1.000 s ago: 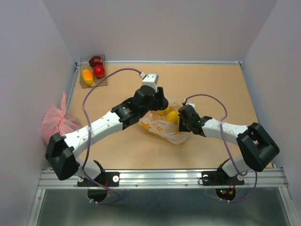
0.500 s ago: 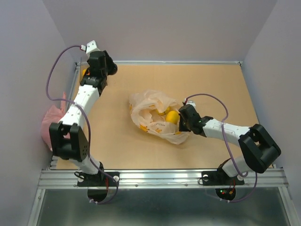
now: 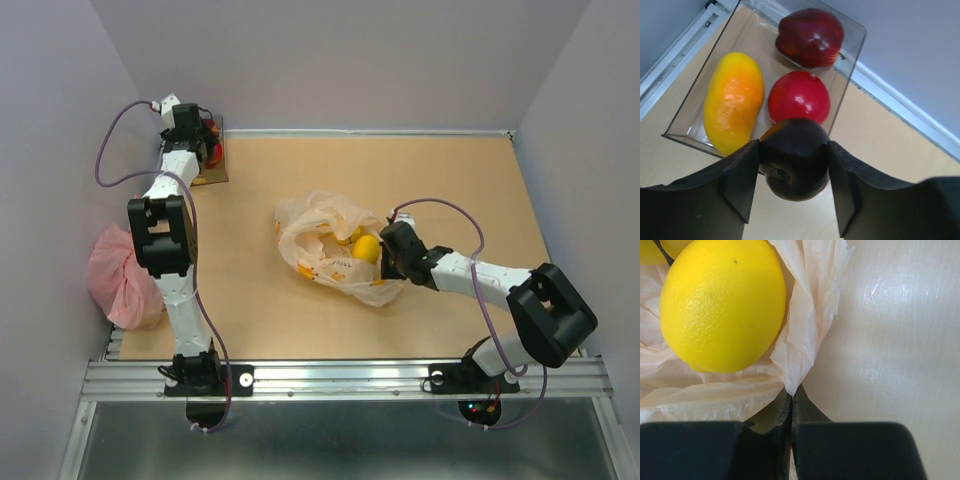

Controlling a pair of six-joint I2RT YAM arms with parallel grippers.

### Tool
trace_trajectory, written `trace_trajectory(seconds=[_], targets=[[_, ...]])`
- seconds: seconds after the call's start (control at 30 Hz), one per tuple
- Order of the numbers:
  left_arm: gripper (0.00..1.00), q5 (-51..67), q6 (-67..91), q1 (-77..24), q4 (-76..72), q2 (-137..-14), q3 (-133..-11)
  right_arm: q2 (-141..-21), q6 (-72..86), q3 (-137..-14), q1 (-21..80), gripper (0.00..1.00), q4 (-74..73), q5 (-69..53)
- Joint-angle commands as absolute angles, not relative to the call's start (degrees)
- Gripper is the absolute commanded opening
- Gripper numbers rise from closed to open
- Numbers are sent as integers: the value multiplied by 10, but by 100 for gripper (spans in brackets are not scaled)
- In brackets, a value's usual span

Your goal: Untie the knot of the plastic bag and take out the fruit

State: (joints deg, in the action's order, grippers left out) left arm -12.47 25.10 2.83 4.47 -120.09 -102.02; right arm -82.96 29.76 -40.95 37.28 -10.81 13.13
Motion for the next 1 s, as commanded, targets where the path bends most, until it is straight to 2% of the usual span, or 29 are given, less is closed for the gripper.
trace_trajectory(seconds=[0.0,0.2,0.27,0.43,0.6,0.7,0.8,0.97], targets=[[70,-126,236,40,51,-1229,-1077,-838,285,-450,380,3,-108,136],[92,-106,234,46,66,-1240,-1075,-841,282,-453,380,3,-109,141],[96,-105,236,46,62,-1219,-1047,-841,281,-452,380,3,-109,141],[96,-89,240,44,53,-1149,-985,-842,282,-454,380,3,-110,139],[95,-77,231,2,52,-1050,-913,-841,280,-457,380,2,-109,149],[94,-79,209,-59,51,-974,-852,-838,282,-458,380,2,-109,154],[92,-70,188,-164,43,-877,-770,-838,302,-450,380,1,-108,163],[89,-35,151,-308,-10,-794,-669,-845,337,-431,380,1,-102,155]])
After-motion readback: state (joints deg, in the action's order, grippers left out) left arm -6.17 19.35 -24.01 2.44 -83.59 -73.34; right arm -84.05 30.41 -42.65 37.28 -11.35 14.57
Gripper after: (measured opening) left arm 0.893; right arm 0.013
